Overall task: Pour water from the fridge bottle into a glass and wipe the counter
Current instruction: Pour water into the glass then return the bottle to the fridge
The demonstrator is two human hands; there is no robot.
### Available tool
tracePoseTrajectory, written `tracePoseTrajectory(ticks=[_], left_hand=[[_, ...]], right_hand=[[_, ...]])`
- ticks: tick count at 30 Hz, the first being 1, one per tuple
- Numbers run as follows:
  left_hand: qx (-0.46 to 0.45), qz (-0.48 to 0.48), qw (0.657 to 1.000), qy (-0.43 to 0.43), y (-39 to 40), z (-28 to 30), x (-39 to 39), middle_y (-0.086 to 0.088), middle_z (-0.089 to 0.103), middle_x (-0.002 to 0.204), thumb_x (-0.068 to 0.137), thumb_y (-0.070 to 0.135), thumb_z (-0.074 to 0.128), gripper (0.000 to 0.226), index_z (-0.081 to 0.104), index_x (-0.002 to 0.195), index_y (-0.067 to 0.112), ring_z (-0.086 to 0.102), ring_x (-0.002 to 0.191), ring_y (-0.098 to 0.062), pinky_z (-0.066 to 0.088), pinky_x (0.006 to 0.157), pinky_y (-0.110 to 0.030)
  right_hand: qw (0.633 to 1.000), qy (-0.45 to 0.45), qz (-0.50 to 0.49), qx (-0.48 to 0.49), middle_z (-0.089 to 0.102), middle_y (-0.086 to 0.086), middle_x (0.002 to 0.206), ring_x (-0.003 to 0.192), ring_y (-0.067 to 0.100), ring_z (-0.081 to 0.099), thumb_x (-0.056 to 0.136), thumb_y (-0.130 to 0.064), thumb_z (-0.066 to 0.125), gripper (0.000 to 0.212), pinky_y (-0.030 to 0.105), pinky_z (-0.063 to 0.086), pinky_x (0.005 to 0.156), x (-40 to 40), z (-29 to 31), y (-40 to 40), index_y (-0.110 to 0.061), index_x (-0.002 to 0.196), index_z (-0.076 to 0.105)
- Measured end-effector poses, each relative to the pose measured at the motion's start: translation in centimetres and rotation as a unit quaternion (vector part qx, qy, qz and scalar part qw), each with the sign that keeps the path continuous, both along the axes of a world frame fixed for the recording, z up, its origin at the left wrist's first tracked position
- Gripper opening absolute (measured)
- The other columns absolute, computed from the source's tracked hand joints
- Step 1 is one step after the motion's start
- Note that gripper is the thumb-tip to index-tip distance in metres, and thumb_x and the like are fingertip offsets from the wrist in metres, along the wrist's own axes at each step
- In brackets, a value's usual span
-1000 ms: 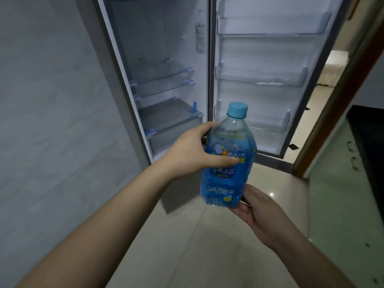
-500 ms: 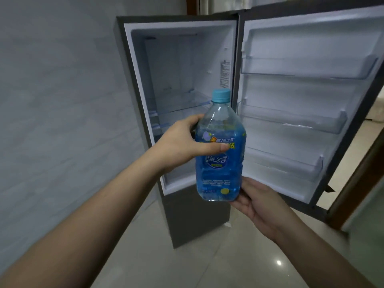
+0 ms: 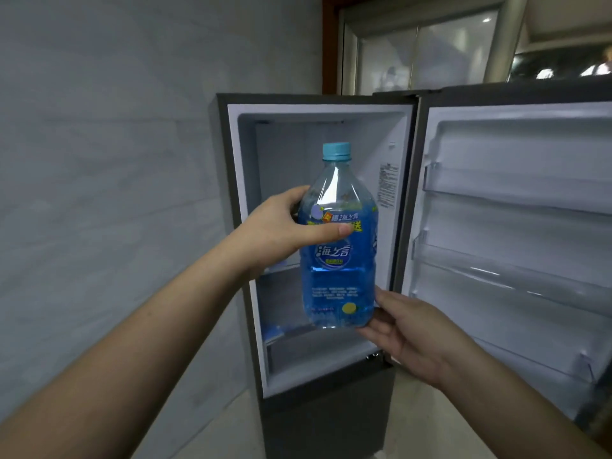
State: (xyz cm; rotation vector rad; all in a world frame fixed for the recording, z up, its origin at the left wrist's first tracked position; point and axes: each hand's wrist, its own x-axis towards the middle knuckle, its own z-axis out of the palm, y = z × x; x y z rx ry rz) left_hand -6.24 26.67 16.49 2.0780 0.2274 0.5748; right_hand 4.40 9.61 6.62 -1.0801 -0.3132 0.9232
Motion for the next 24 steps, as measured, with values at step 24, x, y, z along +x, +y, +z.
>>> tracePoseTrajectory(ticks=[24], left_hand=[[-0.052,0.133,0.987,-0.073,10.9,0.5,21.4,0.011,0.072,0.107,0.055,0.048,0.083,0.076,0.054,0.123,0.029,0.071,0.092,-0.005,0.058,0.081,-0.027]], right_hand=[[0.996,-0.028,0.082,0.018,0.074,0.014,0.102,0.091,0.023,0.073,0.091,-0.021,0.061,0.027,0.028,0.06,0.067,24.3,1.7,15.1,-0.004,0.112,0.066]])
